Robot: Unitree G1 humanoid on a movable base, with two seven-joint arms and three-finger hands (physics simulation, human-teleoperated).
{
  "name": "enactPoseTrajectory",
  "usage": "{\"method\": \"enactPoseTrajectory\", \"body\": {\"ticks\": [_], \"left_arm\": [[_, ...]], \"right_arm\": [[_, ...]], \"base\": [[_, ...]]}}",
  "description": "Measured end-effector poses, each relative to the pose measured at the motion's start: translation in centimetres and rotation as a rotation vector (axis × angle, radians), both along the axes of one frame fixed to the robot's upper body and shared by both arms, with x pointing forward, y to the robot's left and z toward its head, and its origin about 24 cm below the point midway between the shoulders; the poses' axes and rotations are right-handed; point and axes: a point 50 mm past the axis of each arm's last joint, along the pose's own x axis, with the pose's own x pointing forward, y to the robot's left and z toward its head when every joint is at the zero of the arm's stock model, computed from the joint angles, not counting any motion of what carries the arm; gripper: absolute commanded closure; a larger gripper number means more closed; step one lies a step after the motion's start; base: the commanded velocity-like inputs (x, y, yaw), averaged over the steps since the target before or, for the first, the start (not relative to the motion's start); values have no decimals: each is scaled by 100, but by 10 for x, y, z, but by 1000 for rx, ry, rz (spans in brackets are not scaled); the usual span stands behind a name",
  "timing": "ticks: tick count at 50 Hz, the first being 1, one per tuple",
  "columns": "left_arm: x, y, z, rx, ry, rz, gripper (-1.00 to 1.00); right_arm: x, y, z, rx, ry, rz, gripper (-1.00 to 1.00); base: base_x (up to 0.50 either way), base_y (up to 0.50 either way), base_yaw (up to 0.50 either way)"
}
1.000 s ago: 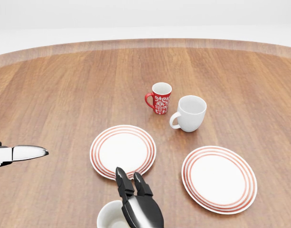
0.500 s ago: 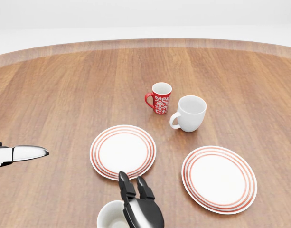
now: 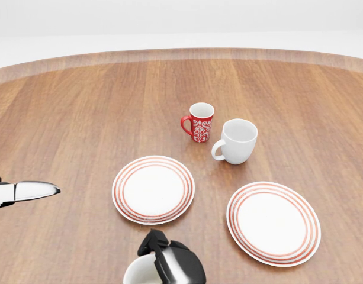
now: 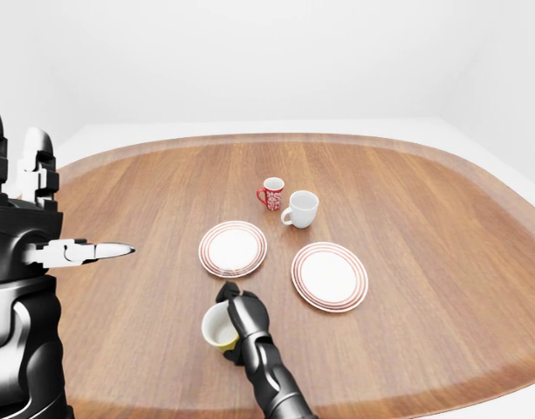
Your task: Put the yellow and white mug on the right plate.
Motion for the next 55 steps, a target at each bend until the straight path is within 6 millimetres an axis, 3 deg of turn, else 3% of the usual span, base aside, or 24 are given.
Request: {"method": "enactPoseTrajectory", "body": {"ticks": [31,44,55], "left_arm": [[1,2,0,-2,2,6,-100],[1,3,0,-3,3,8,-100],[1,3,0,-3,4,8,-100]], "right_arm": [[24,-39,68,122,-76,-94,100],[49,-60,97,145,-141,-101,100],[76,-84,108,145,-157,-151,100]], "base": [[0,0,0],[0,0,0],[0,0,0]]}}
